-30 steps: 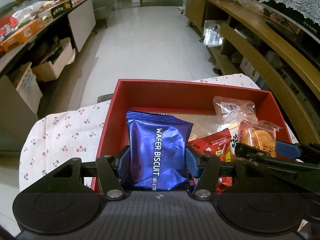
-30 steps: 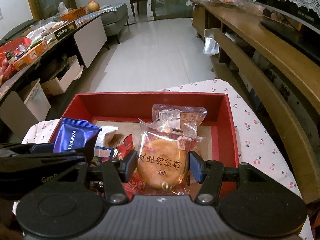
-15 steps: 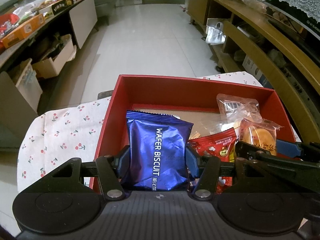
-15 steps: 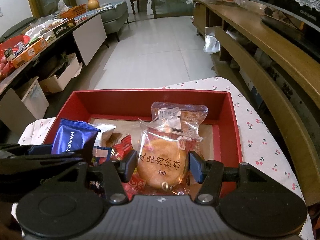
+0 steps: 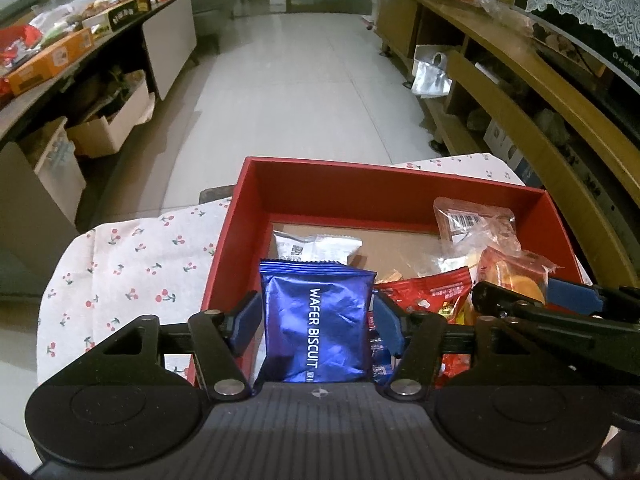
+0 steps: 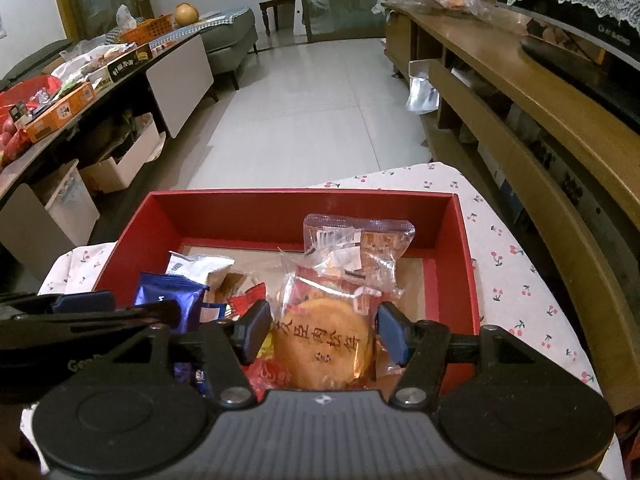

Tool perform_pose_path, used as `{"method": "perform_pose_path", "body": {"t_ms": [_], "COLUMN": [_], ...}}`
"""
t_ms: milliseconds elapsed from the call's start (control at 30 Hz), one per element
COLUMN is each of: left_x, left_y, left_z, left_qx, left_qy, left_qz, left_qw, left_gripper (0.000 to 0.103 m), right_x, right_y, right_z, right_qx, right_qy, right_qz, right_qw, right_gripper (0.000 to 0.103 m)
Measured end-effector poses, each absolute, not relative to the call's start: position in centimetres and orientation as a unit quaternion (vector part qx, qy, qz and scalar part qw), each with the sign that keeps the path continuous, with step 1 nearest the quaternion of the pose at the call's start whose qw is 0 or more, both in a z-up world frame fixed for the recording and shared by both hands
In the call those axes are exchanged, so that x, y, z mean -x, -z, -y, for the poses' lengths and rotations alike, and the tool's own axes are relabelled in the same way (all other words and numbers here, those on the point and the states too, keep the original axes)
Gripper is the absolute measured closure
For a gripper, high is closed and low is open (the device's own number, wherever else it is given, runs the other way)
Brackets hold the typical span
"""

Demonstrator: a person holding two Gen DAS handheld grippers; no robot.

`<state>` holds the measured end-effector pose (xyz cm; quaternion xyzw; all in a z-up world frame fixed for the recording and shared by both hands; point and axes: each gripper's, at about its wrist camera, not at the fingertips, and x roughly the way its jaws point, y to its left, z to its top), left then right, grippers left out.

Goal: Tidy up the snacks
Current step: 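Lower the wafer biscuit pouch with the left tool while the right tool lowers the bun into the box, then open both tools to release the snacks and withdraw from the box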

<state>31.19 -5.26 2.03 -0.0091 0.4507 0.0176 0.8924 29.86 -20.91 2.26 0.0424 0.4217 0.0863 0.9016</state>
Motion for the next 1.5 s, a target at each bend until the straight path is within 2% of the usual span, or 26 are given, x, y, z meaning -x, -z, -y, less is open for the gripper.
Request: {"method": "perform_pose_path", "body": {"t_ms": [200, 400, 733, 1500], "left_x": [-30.7, -29.8, -28.3, -23.2], "left_y": [-2.8, -3.8, -5.0, -6.8], "left_z": [5.2, 4.6, 5.0, 5.3], "left_qx": [0.016, 0.031, 0.03, 0.049], "left_qy": [-0.015, -0.019, -0.018, 0.018], "left_qz": [-0.439, -0.425, -0.401, -0.381], "left_qw": [0.898, 0.905, 0.915, 0.923], "left_gripper": [0.032, 0.027, 0.02, 0.02], "right_x": [-29.7, -29.1, -28.4, -22.0], "right_y": [-2.8, -3.7, -4.4, -7.2], "right_z": [21.4, 21.5, 22.5, 24.0], "right_qx": [-0.049, -0.048, -0.065, -0.091], "right_qy": [-0.085, -0.091, -0.103, -0.099], "right_qz": [-0.412, -0.397, -0.383, -0.35], "right_qw": [0.906, 0.912, 0.916, 0.927], "right_gripper": [0.033, 0.026, 0.025, 0.024]}}
